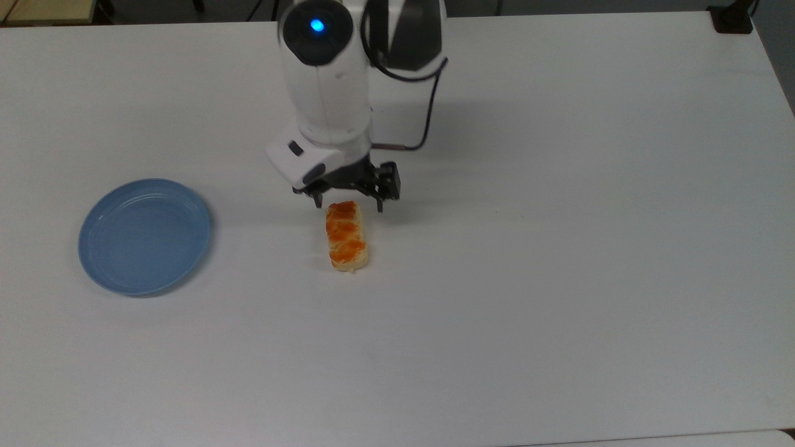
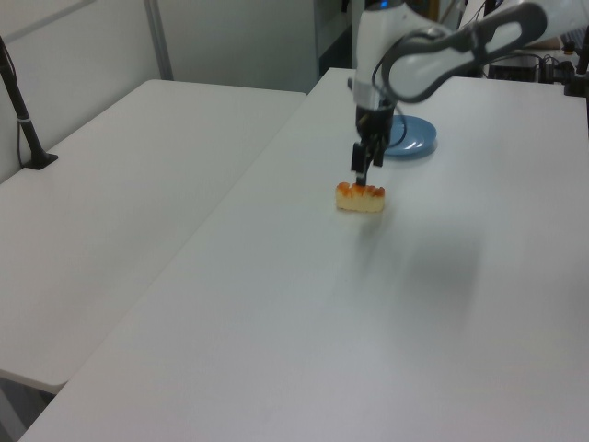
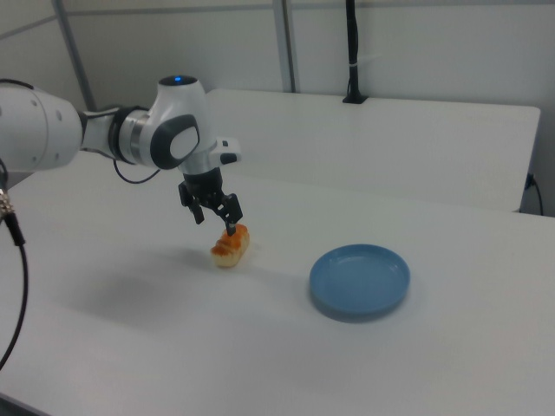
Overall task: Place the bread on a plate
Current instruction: 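Lower the open gripper down over the orange-topped bread roll, then close the gripper on the bread roll and lift it slightly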
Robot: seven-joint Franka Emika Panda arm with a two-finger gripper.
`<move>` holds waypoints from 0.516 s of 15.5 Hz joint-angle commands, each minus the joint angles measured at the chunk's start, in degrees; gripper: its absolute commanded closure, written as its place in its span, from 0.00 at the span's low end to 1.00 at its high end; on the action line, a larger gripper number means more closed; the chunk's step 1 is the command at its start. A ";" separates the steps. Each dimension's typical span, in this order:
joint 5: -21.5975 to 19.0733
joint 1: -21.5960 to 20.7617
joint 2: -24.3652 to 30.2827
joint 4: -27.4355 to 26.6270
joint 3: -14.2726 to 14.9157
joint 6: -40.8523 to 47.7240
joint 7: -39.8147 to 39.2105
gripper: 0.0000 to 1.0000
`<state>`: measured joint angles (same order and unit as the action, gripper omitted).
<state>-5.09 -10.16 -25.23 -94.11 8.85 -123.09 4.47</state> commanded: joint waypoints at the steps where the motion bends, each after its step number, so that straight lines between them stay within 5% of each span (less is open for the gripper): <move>1: -0.18 -1.35 -6.31 5.51 0.72 -3.12 5.45 0.00; 8: 2.45 -1.09 -8.70 6.31 0.90 -8.84 5.02 0.05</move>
<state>-4.88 -10.89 -33.29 -88.43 9.15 -130.53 8.91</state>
